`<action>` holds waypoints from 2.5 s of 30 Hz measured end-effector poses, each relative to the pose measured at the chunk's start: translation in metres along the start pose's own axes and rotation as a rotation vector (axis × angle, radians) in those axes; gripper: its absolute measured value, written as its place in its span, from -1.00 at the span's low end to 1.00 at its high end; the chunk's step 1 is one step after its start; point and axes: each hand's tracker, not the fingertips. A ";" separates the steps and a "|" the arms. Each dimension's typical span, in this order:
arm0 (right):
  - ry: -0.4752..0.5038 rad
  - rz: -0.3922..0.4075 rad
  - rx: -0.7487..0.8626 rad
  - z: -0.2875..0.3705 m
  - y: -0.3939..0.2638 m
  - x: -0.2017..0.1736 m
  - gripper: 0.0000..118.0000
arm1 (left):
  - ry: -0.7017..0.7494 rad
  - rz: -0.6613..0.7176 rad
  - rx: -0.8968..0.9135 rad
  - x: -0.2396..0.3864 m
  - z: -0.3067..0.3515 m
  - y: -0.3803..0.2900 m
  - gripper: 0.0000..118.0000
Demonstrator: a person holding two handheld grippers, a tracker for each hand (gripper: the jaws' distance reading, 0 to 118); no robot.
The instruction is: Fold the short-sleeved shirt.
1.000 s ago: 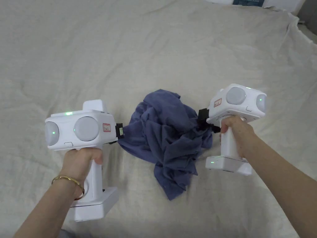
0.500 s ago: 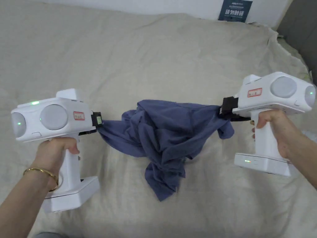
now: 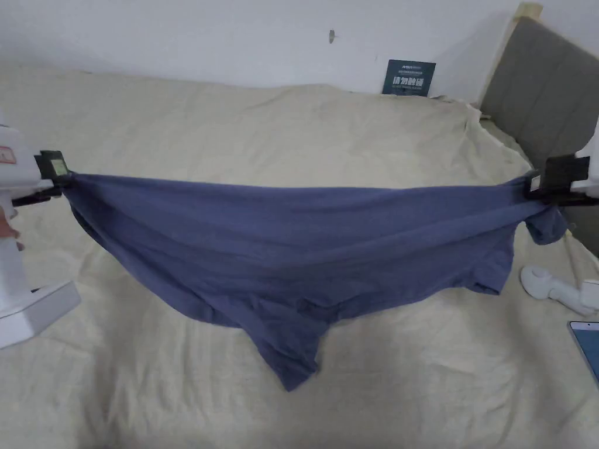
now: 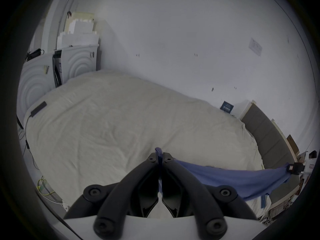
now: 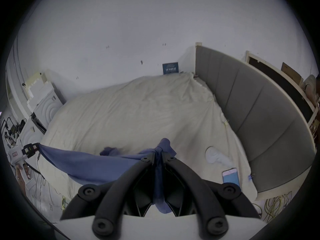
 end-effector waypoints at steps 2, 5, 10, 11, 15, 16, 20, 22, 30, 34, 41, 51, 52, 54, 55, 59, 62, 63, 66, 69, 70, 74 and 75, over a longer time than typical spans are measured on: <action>0.012 -0.027 0.040 0.021 0.011 -0.002 -0.90 | -0.003 0.010 0.045 0.001 0.012 0.021 -1.00; 0.067 -0.057 0.100 0.049 0.041 -0.002 -0.90 | -0.006 -0.009 0.107 0.011 0.028 0.059 -1.00; -0.002 0.018 0.218 0.080 0.104 -0.024 -0.90 | 0.028 -0.107 0.232 0.052 0.049 0.127 -1.00; -0.019 0.022 0.243 0.083 0.119 -0.030 -0.90 | 0.042 -0.127 0.259 0.062 0.051 0.143 -1.00; -0.082 0.014 0.309 0.079 0.172 -0.044 -0.90 | 0.102 -0.184 0.348 0.101 0.049 0.195 -1.00; -0.100 0.008 0.323 0.075 0.185 -0.048 -0.90 | 0.116 -0.194 0.365 0.110 0.046 0.207 -1.00; -0.146 -0.010 0.361 0.055 0.225 -0.061 -0.90 | 0.223 -0.224 0.405 0.141 0.019 0.244 -1.00; -0.169 -0.012 0.378 0.044 0.235 -0.070 -0.90 | 0.270 -0.277 0.442 0.157 0.002 0.251 -1.00; -0.226 -0.017 0.378 -0.033 0.261 -0.062 -0.90 | 0.247 -0.217 0.380 0.170 -0.098 0.253 -1.00; -0.223 -0.027 0.324 -0.084 0.240 -0.050 -0.90 | 0.214 -0.162 0.298 0.161 -0.150 0.212 -1.00; -0.245 -0.050 0.108 -0.186 0.149 -0.014 -0.90 | 0.242 -0.174 0.047 0.127 -0.231 0.102 -1.00; -0.247 -0.101 -0.225 -0.248 -0.041 0.018 -0.90 | 0.274 -0.276 -0.268 0.055 -0.244 -0.072 -1.00; -0.244 -0.102 -0.241 -0.247 -0.057 0.021 -0.90 | 0.273 -0.289 -0.293 0.048 -0.240 -0.086 -1.00; -0.237 -0.117 -0.281 -0.243 -0.087 0.029 -0.91 | 0.266 -0.298 -0.318 0.034 -0.228 -0.110 -1.00; -0.236 -0.114 -0.285 -0.239 -0.099 0.031 -0.91 | 0.258 -0.291 -0.321 0.028 -0.221 -0.119 -1.00; -0.197 -0.074 -0.315 -0.211 -0.142 0.032 -0.91 | 0.220 -0.317 -0.344 0.010 -0.187 -0.149 -1.00; -0.179 -0.029 -0.322 -0.186 -0.163 0.030 -0.91 | 0.207 -0.326 -0.338 -0.005 -0.155 -0.161 -1.00; -0.170 -0.014 -0.318 -0.177 -0.170 0.030 -0.91 | 0.198 -0.318 -0.339 -0.013 -0.143 -0.164 -1.00; -0.146 -0.010 -0.313 -0.150 -0.187 0.029 -0.91 | 0.162 -0.286 -0.345 -0.034 -0.108 -0.175 -1.00; -0.121 -0.014 -0.310 -0.125 -0.205 0.031 -0.91 | 0.162 -0.299 -0.353 -0.050 -0.079 -0.191 -1.00; -0.113 -0.019 -0.309 -0.120 -0.209 0.031 -0.91 | 0.161 -0.299 -0.356 -0.055 -0.073 -0.195 -1.00; -0.092 -0.026 -0.309 -0.096 -0.231 0.028 -0.91 | 0.163 -0.302 -0.363 -0.067 -0.050 -0.211 -1.00; -0.089 -0.021 -0.309 -0.091 -0.235 0.027 -0.91 | 0.169 -0.308 -0.356 -0.067 -0.046 -0.214 -1.00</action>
